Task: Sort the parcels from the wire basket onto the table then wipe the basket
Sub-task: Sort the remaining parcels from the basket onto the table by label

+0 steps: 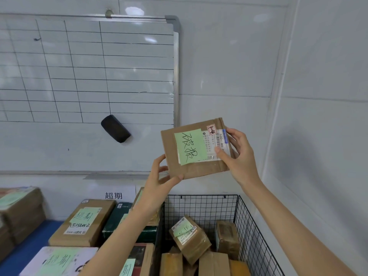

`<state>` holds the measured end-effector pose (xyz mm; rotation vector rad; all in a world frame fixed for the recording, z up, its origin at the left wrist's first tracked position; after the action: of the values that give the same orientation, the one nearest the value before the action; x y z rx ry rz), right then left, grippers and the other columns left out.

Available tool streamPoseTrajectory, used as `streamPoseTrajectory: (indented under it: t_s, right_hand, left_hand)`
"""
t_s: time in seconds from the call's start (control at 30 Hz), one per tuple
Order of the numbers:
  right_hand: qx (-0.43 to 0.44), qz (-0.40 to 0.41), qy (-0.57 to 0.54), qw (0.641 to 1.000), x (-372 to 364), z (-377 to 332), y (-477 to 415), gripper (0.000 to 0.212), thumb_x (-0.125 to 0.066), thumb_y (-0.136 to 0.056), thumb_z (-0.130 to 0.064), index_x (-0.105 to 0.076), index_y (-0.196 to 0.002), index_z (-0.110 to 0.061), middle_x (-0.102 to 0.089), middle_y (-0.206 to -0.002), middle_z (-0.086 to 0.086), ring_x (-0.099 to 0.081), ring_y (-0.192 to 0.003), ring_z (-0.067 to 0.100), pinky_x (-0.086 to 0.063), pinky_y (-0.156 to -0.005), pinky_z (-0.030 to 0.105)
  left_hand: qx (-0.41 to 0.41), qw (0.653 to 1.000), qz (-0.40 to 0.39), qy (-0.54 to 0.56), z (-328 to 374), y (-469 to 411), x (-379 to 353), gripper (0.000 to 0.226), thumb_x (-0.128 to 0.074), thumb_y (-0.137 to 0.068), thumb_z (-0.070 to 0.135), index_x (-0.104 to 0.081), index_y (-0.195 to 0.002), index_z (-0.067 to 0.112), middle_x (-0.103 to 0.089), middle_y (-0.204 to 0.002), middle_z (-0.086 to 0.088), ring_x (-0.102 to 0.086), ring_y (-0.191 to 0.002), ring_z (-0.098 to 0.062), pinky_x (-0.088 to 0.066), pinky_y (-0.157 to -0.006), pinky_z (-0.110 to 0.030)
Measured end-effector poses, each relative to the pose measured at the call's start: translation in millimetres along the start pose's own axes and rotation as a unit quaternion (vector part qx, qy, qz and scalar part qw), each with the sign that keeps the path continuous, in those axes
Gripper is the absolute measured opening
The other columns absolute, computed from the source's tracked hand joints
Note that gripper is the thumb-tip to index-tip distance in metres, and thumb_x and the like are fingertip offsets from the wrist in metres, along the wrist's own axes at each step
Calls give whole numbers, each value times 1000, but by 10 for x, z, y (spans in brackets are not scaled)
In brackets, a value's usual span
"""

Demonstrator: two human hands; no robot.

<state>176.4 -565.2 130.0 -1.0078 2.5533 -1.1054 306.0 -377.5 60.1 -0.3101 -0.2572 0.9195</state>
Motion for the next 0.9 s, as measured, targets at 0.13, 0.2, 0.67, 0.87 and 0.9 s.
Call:
streamPoseTrajectory:
  t_s: [0.13, 0.2, 0.67, 0.87, 0.9]
  right_hand:
    - [-1, -15, 24, 1000, 27, -11, 32, 57, -74, -87, -11, -49, -135, -29, -51, -134, -9, -48, -125, -6, -47, -104, 23]
    - [-2, -33, 35, 999, 30, -29, 33, 61, -74, -86, -14, -47, -138, -33, -47, -135, -10, -45, -125, -8, -46, -104, 26]
    - [-29, -54, 30, 998, 93, -75, 91, 51, -73, -88, -19, -54, -132, -37, -50, -135, -17, -41, -128, -7, -39, -112, 39]
    - [-63, -67, 7, 996, 60, -75, 135, 74, -71, -89, -16, -31, -145, -41, -50, -131, -17, -48, -123, -2, -43, -90, 10]
    - [-69, -62, -8, 996, 67, -77, 139, 75, -72, -88, -13, -29, -144, -38, -51, -130, -18, -49, -121, -3, -43, -84, 5]
  left_hand:
    - [-12, 999, 2, 36, 5, 32, 11, 63, -73, -87, 23, -36, -125, 56, -47, -133, 17, -64, -107, -10, -55, -87, -31]
    - [-7, 999, -5, 44, -7, 40, 5, 64, -71, -88, 22, -33, -126, 56, -50, -132, 10, -64, -102, -2, -57, -84, -29]
    - [16, 998, 12, 66, -54, 127, -105, 89, -76, -84, 19, -16, -138, 58, -52, -124, 2, -63, -103, -14, -60, -83, -40]
    - [-2, 999, 10, 41, -28, 178, -123, 104, -89, -62, 48, -9, -124, 75, -51, -124, 9, -72, -91, -16, -60, -78, -36]
    - [-5, 999, 9, 38, -33, 179, -122, 107, -87, -58, 53, -7, -126, 75, -52, -123, 8, -72, -90, -16, -60, -77, -36]
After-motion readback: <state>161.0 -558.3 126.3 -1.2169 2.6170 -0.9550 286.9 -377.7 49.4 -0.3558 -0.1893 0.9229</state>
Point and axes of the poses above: each hand's wrist, its own y-axis away from the middle knuckle, its own x-axis out of the back of the hand, z = x × y, the point moved 6 cm from there along -y, towards the middle knuckle
